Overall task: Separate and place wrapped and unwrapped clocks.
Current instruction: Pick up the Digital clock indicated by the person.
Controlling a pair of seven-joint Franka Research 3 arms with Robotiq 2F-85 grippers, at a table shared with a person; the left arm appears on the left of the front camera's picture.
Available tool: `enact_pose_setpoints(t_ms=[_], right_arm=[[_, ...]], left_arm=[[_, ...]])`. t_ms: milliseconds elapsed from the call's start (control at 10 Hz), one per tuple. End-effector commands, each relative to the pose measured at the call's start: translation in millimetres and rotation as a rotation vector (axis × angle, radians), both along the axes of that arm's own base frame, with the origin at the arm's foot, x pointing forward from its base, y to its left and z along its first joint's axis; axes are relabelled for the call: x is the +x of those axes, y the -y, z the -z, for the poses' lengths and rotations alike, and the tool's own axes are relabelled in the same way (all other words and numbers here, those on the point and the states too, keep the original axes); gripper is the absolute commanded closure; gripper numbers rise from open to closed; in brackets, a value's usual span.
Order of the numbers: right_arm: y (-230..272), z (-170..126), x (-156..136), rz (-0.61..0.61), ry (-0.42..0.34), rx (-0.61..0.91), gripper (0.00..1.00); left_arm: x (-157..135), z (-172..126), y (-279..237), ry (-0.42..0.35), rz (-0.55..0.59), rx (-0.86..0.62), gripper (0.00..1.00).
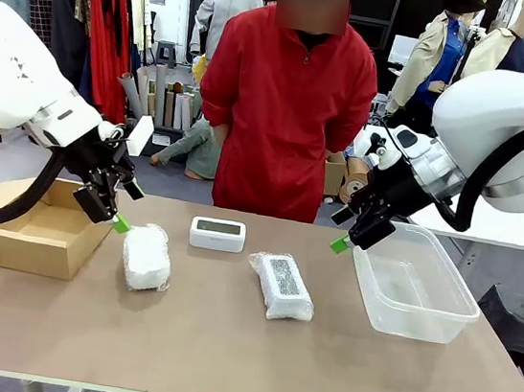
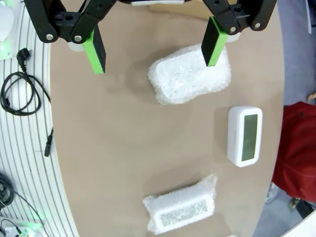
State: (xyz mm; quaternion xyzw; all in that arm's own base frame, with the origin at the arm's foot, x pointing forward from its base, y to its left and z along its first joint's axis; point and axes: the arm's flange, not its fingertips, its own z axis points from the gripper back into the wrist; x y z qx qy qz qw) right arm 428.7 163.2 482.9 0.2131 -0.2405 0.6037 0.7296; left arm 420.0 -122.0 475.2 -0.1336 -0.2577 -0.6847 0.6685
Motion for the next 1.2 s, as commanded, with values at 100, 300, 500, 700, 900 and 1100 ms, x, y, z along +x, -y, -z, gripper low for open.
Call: enact_pose_setpoints(t_ms=[100,300,500,700,900,1100], right_arm=[[0.0,0.0,0.0,0.000,0.000,0.000,0.00],[25.4,-15.2,18.8,-0.243,-0.021,0.032,0.00],[48.4,-24.9,24.6,-0.332,0.042,0.051,0.00],[66.0,-42.7,27.5,-0.347,0.059,0.109,0.00],[80.6,-59.9,34.0,-0.289,0.102,0.152,0.00],[96.2,-76.1,44.3,-0.257,0.129,0.213,0.00]], left_arm=[[-0.2,-1.3,-1.1,-0.007,-0.003,-0.019,0.00],[4.6,-3.2,-6.2,-0.010,0.007,-0.005,0.00],[15.9,-1.5,-20.7,-0.047,-0.006,-0.055,0.00],[26.6,-8.0,-40.6,-0.093,-0.012,-0.111,0.00],[29.1,-25.4,-55.5,-0.061,-0.023,-0.125,0.00],[39.6,-35.0,-76.8,-0.041,0.000,-0.159,0.00]])
